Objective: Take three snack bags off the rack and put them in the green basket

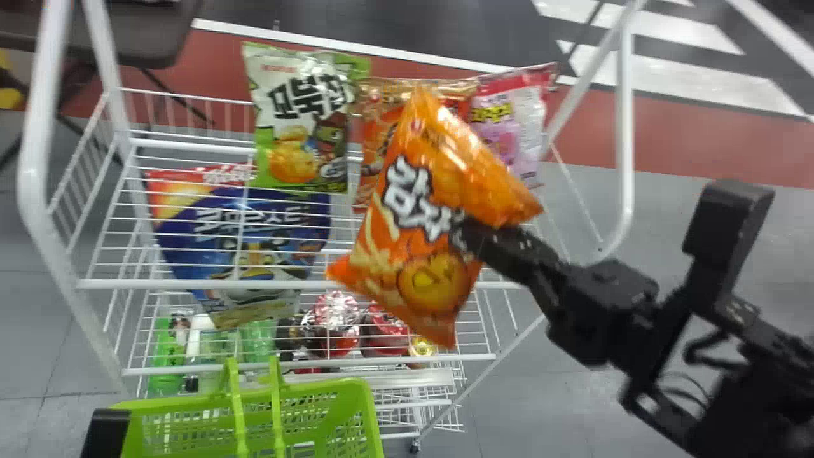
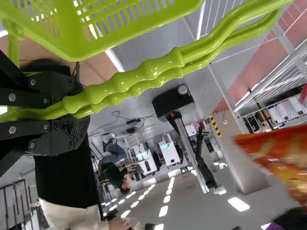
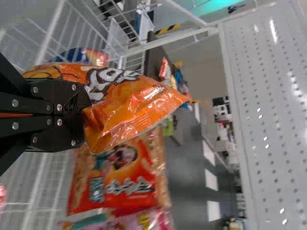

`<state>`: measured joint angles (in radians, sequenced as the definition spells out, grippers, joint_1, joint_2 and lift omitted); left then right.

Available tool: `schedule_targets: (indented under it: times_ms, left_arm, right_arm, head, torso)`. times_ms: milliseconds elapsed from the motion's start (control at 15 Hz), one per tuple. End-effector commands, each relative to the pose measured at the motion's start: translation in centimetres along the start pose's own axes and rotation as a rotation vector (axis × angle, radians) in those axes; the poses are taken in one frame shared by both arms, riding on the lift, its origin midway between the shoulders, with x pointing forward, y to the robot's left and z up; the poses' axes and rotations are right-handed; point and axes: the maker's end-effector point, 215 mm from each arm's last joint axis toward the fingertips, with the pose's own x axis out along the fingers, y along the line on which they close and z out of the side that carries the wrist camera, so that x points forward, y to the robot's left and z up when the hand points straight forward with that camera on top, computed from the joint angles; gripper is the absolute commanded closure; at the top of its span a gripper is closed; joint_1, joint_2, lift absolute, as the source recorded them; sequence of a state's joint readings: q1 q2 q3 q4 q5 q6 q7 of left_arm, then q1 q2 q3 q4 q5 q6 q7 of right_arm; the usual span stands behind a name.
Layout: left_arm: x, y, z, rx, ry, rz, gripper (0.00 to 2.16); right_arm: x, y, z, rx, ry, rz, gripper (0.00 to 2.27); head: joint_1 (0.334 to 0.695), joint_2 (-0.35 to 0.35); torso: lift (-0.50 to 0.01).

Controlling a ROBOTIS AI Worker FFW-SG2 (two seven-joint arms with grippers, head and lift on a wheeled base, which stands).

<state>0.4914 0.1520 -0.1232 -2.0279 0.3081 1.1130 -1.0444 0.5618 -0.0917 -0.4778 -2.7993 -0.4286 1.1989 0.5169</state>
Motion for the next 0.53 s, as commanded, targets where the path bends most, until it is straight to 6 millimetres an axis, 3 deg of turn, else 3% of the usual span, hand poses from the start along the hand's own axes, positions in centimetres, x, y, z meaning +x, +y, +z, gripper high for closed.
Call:
schedule_targets:
  times_ms: [0,267,467]
  left_arm:
    - [0.5,0.0,0.2,0.001,-0.006,0.006,1.77]
    - [1.1,-0.7,0.5,0.006,-0.015,-0.008,1.77]
    - [1.3,-1.3,0.5,0.019,-0.013,-0.009,1.77]
  right_arm:
    - [-3.6,-0.5,-5.5,0.160,0.166,-0.012,2.23]
    - [-5.2,1.0,-12.6,0.305,0.348,0.024,2.23]
    - [-2.4,0.4,-16.6,0.324,0.396,0.050,2.23]
  head:
    - [0.695,-0.350]
    - [0.695,-0.350]
    - [0.695,-0.350]
  torso:
    - [-0.026]
    - [-0.026]
    - [-0.026]
